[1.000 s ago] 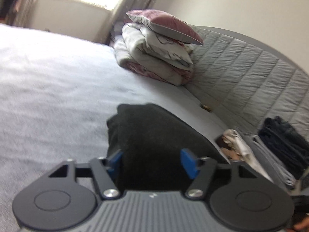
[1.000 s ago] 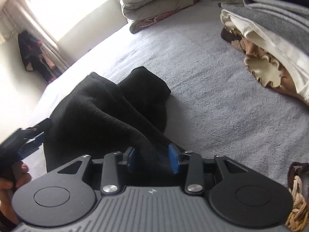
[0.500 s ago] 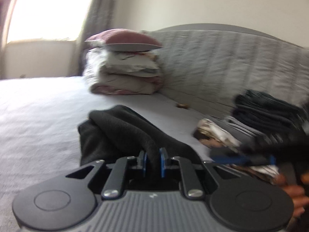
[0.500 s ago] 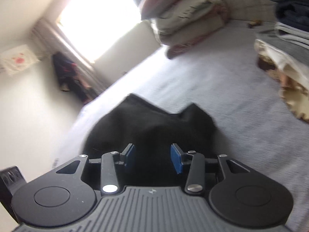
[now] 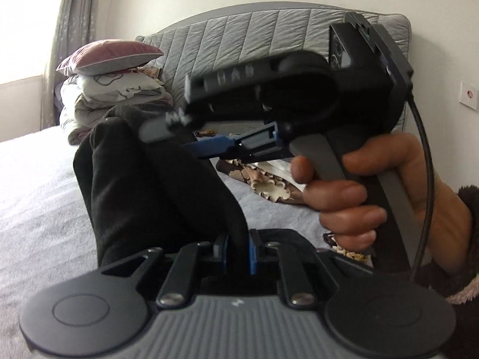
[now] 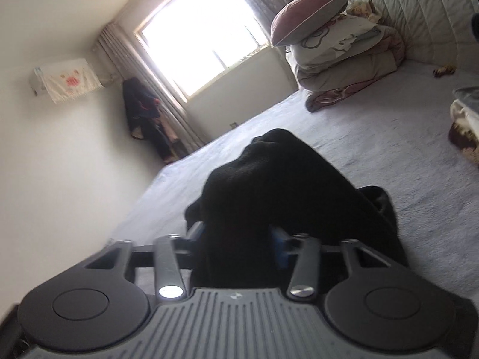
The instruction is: Fold clothes
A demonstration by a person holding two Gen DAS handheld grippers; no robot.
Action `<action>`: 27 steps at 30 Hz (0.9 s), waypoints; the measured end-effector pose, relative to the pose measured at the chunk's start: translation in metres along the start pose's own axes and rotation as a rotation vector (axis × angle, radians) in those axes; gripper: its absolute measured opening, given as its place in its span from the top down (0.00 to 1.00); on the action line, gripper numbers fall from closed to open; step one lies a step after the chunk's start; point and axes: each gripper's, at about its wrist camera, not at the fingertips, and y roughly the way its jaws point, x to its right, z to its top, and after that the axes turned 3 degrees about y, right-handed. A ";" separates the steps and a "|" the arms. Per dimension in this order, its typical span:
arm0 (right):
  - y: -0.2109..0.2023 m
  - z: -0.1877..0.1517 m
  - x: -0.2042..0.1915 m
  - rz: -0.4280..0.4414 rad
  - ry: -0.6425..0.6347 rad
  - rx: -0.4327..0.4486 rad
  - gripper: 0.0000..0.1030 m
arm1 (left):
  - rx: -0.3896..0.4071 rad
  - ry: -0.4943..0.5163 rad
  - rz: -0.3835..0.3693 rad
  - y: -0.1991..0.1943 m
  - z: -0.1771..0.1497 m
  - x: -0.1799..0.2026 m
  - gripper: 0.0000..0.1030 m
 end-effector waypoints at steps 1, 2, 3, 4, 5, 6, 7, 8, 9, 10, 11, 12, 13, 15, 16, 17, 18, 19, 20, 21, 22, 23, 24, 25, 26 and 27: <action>0.002 0.001 0.005 -0.009 0.012 -0.015 0.85 | -0.007 -0.019 -0.011 -0.001 0.001 -0.004 0.86; 0.003 0.002 0.009 -0.020 0.026 -0.024 0.87 | -0.012 -0.038 -0.022 -0.003 0.002 -0.007 0.85; 0.003 0.002 0.015 -0.033 0.031 -0.029 0.88 | -0.014 -0.052 -0.032 -0.005 0.002 -0.010 0.82; 0.002 0.002 0.019 -0.048 0.029 -0.030 0.88 | -0.012 -0.061 -0.037 -0.009 0.003 -0.013 0.77; -0.001 0.001 0.021 -0.061 0.024 -0.033 0.89 | -0.009 -0.068 -0.041 -0.012 0.004 -0.015 0.70; -0.004 0.001 0.024 -0.074 0.019 -0.036 0.89 | -0.005 -0.073 -0.038 -0.015 0.005 -0.016 0.66; -0.006 0.000 0.027 -0.087 0.014 -0.039 0.89 | 0.000 -0.078 -0.031 -0.018 0.005 -0.017 0.61; -0.010 -0.001 0.030 -0.097 0.010 -0.042 0.89 | 0.004 -0.083 -0.023 -0.021 0.005 -0.019 0.57; -0.014 -0.003 0.032 -0.107 0.007 -0.046 0.89 | 0.007 -0.087 -0.018 -0.024 0.004 -0.022 0.56; -0.018 -0.005 0.034 -0.117 0.003 -0.050 0.89 | 0.011 -0.091 -0.009 -0.027 0.002 -0.024 0.53; -0.021 -0.007 0.037 -0.133 -0.002 -0.054 0.89 | 0.015 -0.095 0.001 -0.030 0.000 -0.026 0.49; -0.024 -0.010 0.039 -0.149 -0.007 -0.059 0.89 | 0.020 -0.100 0.015 -0.031 -0.002 -0.029 0.47; -0.026 -0.012 0.042 -0.167 -0.012 -0.064 0.89 | 0.022 -0.110 0.025 -0.032 -0.003 -0.032 0.46; -0.030 -0.015 0.048 -0.200 -0.019 -0.076 0.89 | 0.019 -0.154 0.040 -0.032 -0.008 -0.039 0.45; -0.032 -0.016 0.051 -0.216 -0.021 -0.082 0.89 | 0.016 -0.182 0.043 -0.032 -0.009 -0.044 0.43; -0.033 -0.017 0.054 -0.228 -0.020 -0.086 0.89 | 0.014 -0.209 0.044 -0.030 -0.011 -0.048 0.43; -0.035 -0.018 0.058 -0.239 -0.014 -0.090 0.89 | 0.011 -0.234 0.045 -0.028 -0.013 -0.052 0.42; -0.036 -0.019 0.061 -0.250 -0.007 -0.094 0.89 | 0.010 -0.252 0.048 -0.025 -0.014 -0.055 0.42; -0.037 -0.020 0.064 -0.260 -0.002 -0.096 0.89 | 0.010 -0.268 0.053 -0.022 -0.016 -0.058 0.42; -0.038 -0.020 0.065 -0.271 0.004 -0.099 0.89 | 0.009 -0.281 0.059 -0.020 -0.018 -0.060 0.42; -0.038 -0.021 0.067 -0.281 0.008 -0.101 0.89 | 0.009 -0.293 0.064 -0.017 -0.020 -0.062 0.42; -0.037 -0.021 0.069 -0.291 0.011 -0.104 0.89 | 0.012 -0.310 0.068 -0.014 -0.022 -0.065 0.42; -0.038 -0.022 0.069 -0.299 0.012 -0.106 0.89 | 0.015 -0.327 0.073 -0.011 -0.024 -0.068 0.42; -0.038 -0.022 0.070 -0.302 0.014 -0.106 0.89 | 0.009 -0.345 0.080 -0.007 -0.026 -0.073 0.44; -0.038 -0.022 0.071 -0.303 0.016 -0.105 0.89 | 0.000 -0.361 0.092 -0.001 -0.028 -0.077 0.44; -0.038 -0.022 0.071 -0.305 0.017 -0.105 0.89 | -0.014 -0.378 0.099 0.006 -0.030 -0.082 0.44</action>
